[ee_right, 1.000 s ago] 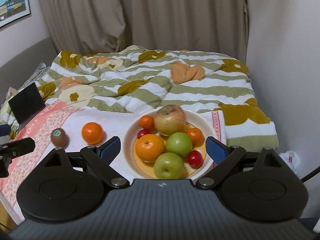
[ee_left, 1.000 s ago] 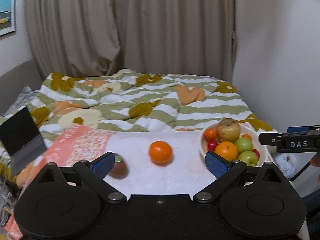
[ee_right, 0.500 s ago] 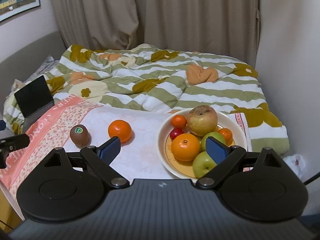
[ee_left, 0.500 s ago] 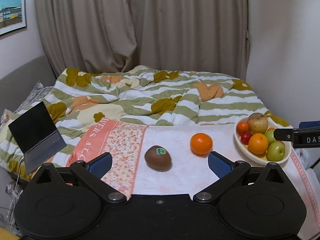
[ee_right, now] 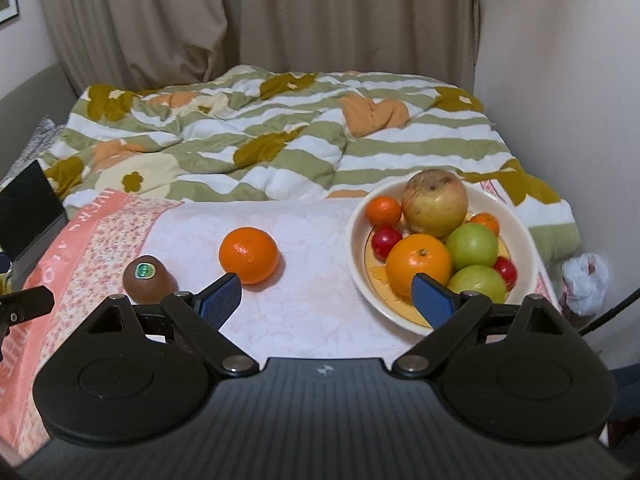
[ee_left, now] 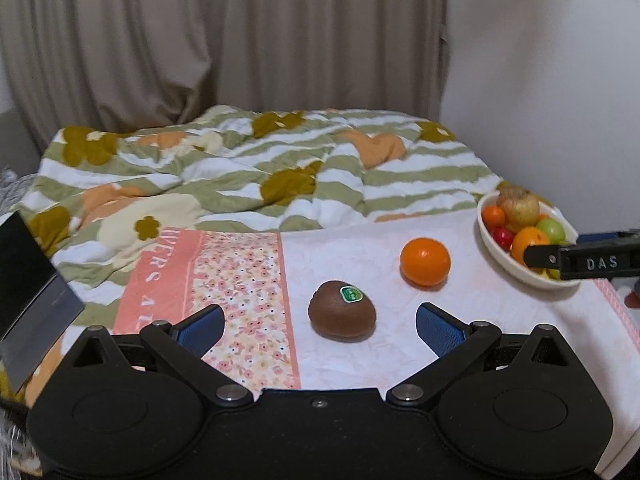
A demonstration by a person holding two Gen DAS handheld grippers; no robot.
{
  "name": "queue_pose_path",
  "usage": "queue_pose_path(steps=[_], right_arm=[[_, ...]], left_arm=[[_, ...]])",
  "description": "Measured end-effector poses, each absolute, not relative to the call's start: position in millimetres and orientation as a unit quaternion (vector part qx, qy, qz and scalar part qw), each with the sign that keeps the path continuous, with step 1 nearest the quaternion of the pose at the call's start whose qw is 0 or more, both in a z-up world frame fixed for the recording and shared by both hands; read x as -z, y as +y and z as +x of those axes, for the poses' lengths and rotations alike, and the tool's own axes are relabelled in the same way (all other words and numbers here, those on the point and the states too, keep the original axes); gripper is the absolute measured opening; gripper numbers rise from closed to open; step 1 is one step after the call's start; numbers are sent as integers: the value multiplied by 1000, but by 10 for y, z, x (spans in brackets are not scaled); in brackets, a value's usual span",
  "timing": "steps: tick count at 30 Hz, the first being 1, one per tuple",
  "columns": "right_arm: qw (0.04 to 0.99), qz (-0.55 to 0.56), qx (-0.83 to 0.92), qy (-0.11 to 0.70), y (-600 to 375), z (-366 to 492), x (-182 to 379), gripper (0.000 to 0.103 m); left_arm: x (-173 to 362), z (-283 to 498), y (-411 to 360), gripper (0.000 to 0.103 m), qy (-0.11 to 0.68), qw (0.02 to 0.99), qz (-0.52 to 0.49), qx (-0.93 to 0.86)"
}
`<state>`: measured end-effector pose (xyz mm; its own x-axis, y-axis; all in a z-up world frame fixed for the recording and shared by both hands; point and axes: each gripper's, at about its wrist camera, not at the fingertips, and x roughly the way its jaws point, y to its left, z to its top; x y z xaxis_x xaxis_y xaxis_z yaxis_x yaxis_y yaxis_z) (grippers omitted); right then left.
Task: Organize fruits
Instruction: 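Grasp the brown kiwi with the left tool while the right tool grasps the orange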
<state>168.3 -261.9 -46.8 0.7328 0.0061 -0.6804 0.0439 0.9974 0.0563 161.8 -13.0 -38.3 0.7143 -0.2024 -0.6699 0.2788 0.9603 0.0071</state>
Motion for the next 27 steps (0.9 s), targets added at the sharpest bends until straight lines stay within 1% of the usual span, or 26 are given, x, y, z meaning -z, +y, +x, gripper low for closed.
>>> queue_pose_path(steps=[11, 18, 21, 22, 24, 26, 27], right_arm=[[931, 18, -2, 365, -2268, 2116, 825, 103], [923, 0, -28, 383, -2133, 2427, 1053, 103], [921, 0, -33, 389, -2120, 2516, 1103, 103], [920, 2, -35, 391, -2122, 2543, 1116, 103], [918, 7, -41, 393, -2121, 2585, 1141, 103], [917, 7, -47, 397, -2116, 2618, 1169, 103], [916, 7, -49, 398, -2110, 2633, 1181, 103]], left_arm=[[892, 2129, -100, 103, 375, 902, 92, 195], [1092, 2309, -219, 103, 389, 892, 100, 209], [1149, 2368, -312, 101, 392, 886, 107, 222], [1164, 2387, -340, 99, 392, 885, 111, 225], [1204, 2433, -405, 93, 395, 882, 118, 229], [1248, 2479, -444, 82, 404, 877, 122, 229], [1272, 2500, -453, 80, 410, 875, 122, 228]])
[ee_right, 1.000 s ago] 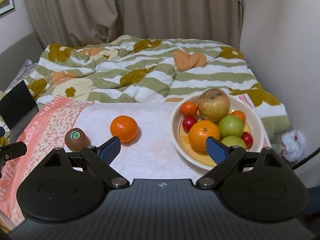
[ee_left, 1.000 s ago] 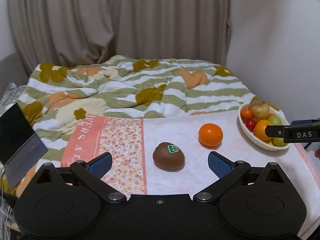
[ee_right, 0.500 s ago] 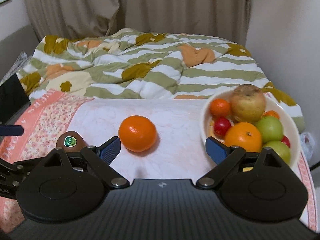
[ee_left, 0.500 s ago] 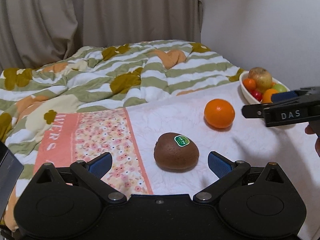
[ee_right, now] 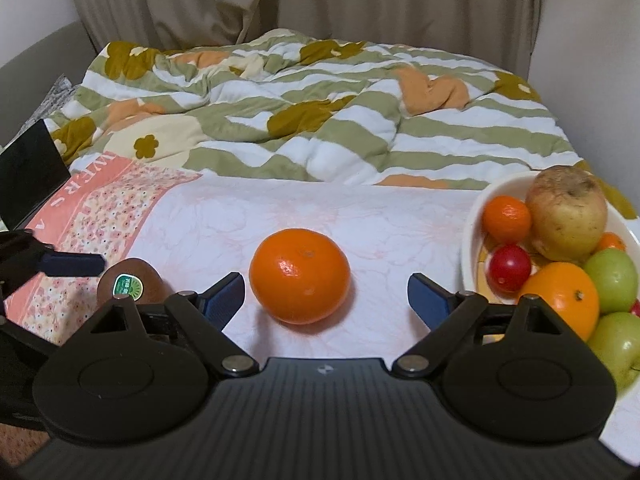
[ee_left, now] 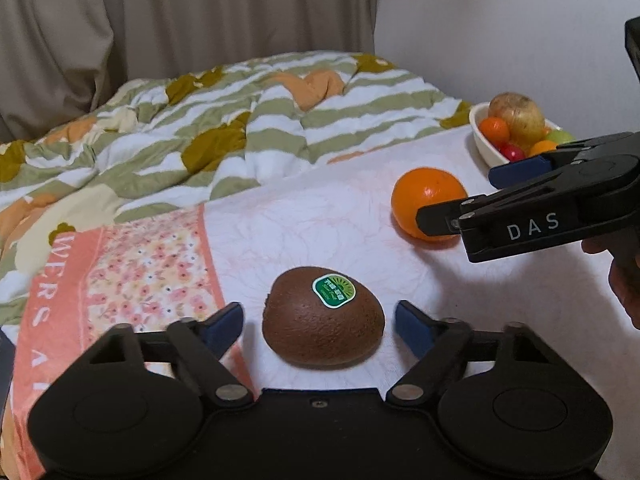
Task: Organize fruits
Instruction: 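Grasp the brown kiwi with the left tool while the right tool grasps the orange, then carry the kiwi with the left tool to the bowl while the right tool carries the orange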
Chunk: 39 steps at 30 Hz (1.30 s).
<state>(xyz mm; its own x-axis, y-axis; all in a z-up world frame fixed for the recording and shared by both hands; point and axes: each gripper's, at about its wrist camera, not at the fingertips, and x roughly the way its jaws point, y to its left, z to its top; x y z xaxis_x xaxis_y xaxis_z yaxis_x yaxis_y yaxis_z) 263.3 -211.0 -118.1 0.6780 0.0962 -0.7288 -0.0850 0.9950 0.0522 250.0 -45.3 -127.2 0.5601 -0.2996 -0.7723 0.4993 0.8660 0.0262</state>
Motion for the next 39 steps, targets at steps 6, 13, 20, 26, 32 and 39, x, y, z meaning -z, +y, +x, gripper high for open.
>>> queue_pose_path(steps=[6, 13, 20, 26, 32, 39], right_arm=[[913, 8, -60, 404, -2069, 2697, 1254, 103], [911, 5, -63, 409, -2036, 2751, 1310, 102], [910, 3, -68, 410, -1980, 2795, 1360, 88], [911, -11, -66, 408, -1898, 2828, 1365, 75], [914, -5, -73, 400, -1847, 2760, 1259, 75], [922, 8, -68, 380, -1810, 2563, 967, 75]], left_arm=[[1337, 2512, -463, 70, 415, 870, 121, 238], [1323, 2503, -392, 69, 418, 872, 117, 225], [1319, 2516, -232, 69, 421, 877, 105, 205], [1283, 2489, -151, 69, 419, 882, 95, 196], [1136, 2403, -78, 69, 404, 892, 86, 184], [857, 2249, -33, 69, 376, 906, 80, 178]])
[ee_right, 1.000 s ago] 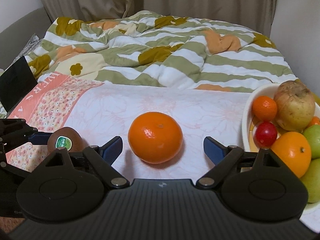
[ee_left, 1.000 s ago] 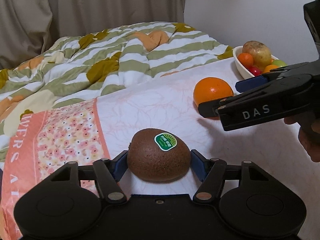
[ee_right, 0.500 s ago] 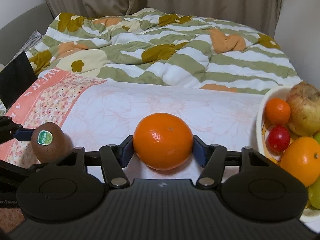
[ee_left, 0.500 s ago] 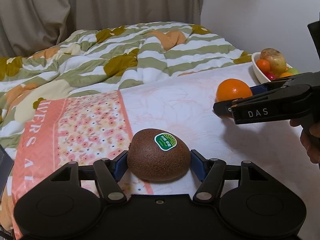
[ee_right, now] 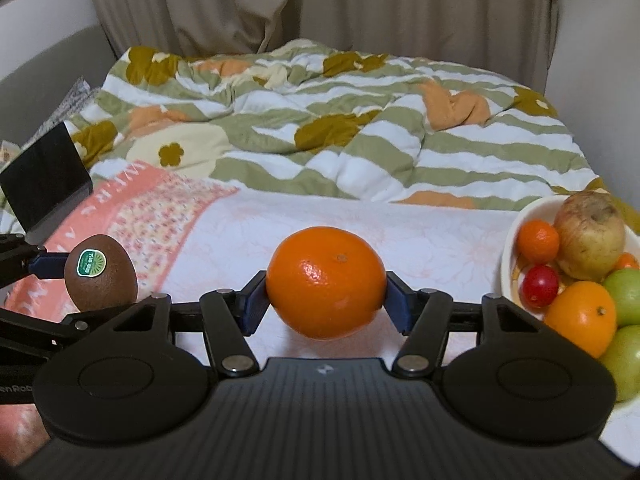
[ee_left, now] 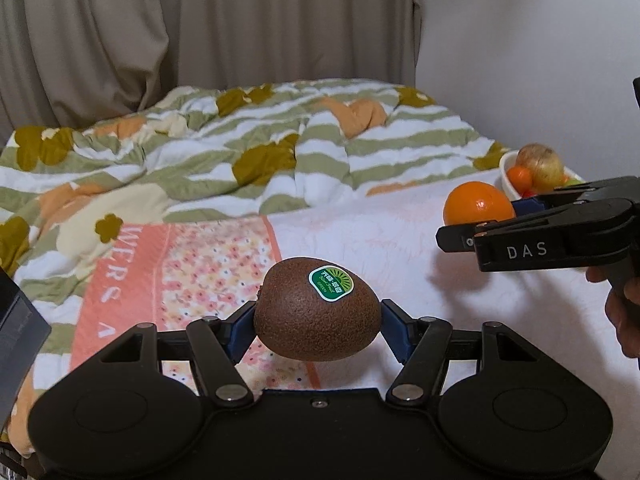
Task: Organize fruits
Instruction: 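Carry the kiwi with the left tool to the bowl while the right tool carries the orange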
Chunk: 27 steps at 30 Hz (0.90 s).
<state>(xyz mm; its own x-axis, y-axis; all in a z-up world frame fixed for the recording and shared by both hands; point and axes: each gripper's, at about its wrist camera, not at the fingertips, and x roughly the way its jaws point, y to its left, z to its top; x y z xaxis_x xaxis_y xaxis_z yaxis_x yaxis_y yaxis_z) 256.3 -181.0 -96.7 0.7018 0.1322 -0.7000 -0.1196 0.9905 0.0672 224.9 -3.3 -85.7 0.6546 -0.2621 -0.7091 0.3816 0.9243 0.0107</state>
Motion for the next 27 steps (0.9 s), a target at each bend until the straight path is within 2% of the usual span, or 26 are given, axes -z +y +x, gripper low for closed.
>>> queue_pose_path(steps=[15, 27], right_arm=[[941, 15, -37, 337, -1951, 1675, 305, 75], [950, 33, -24, 309, -2659, 808, -97, 75]], left_arm=[[238, 1559, -119, 69, 316, 928, 55, 191], [-153, 965, -727, 69, 278, 941, 45, 187]])
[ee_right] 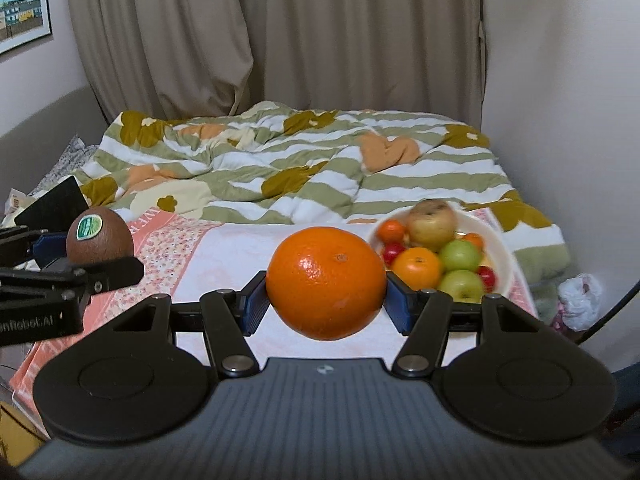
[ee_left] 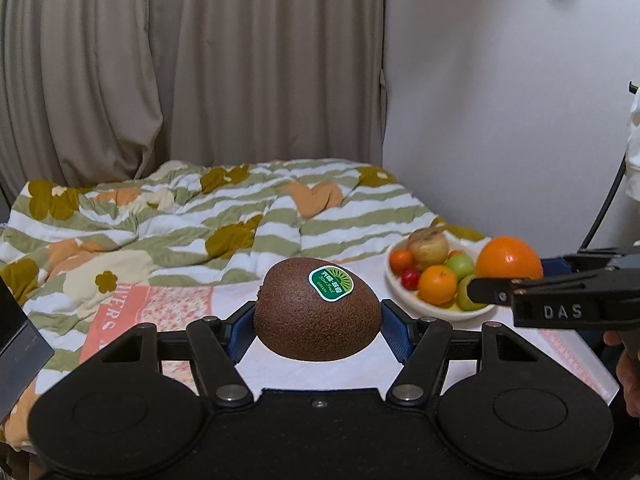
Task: Organize fruits
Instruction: 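Carry the kiwi with the left tool to the bowl while the right tool carries the orange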
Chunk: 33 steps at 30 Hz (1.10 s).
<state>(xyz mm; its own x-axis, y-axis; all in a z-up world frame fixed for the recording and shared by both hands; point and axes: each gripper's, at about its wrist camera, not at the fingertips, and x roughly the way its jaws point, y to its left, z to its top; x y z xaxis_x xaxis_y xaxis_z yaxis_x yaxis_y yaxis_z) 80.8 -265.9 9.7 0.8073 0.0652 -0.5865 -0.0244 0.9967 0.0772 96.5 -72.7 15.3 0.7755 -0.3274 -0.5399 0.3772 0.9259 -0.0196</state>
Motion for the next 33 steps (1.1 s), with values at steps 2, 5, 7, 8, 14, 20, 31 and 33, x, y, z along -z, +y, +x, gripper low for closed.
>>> queue_pose_path(steps=[2, 5, 7, 8, 14, 20, 31, 33], right_arm=[[950, 33, -31, 309, -2844, 746, -138, 75], [949, 31, -43, 311, -3137, 702, -167, 75], [949, 27, -52, 310, -3333, 702, -178, 75], [949, 26, -55, 309, -3425, 700, -176, 75], [949, 16, -73, 306, -3961, 792, -174, 75], [949, 22, -67, 309, -4378, 1066, -102, 75], [940, 52, -35, 337, -4771, 1601, 277, 75], [937, 56, -31, 344, -4799, 1685, 358, 75]], left_arm=[[-196, 904, -888, 69, 277, 944, 41, 177], [-233, 841, -1149, 69, 276, 947, 30, 165], [-245, 819, -1332, 69, 274, 949, 28, 155], [-247, 813, -1420, 69, 274, 949, 25, 152], [-191, 898, -1892, 69, 284, 949, 6, 140], [-50, 1177, -2225, 69, 303, 942, -2, 143], [390, 1908, -2544, 69, 344, 927, -7, 149], [475, 2048, -2557, 69, 353, 924, -9, 150]])
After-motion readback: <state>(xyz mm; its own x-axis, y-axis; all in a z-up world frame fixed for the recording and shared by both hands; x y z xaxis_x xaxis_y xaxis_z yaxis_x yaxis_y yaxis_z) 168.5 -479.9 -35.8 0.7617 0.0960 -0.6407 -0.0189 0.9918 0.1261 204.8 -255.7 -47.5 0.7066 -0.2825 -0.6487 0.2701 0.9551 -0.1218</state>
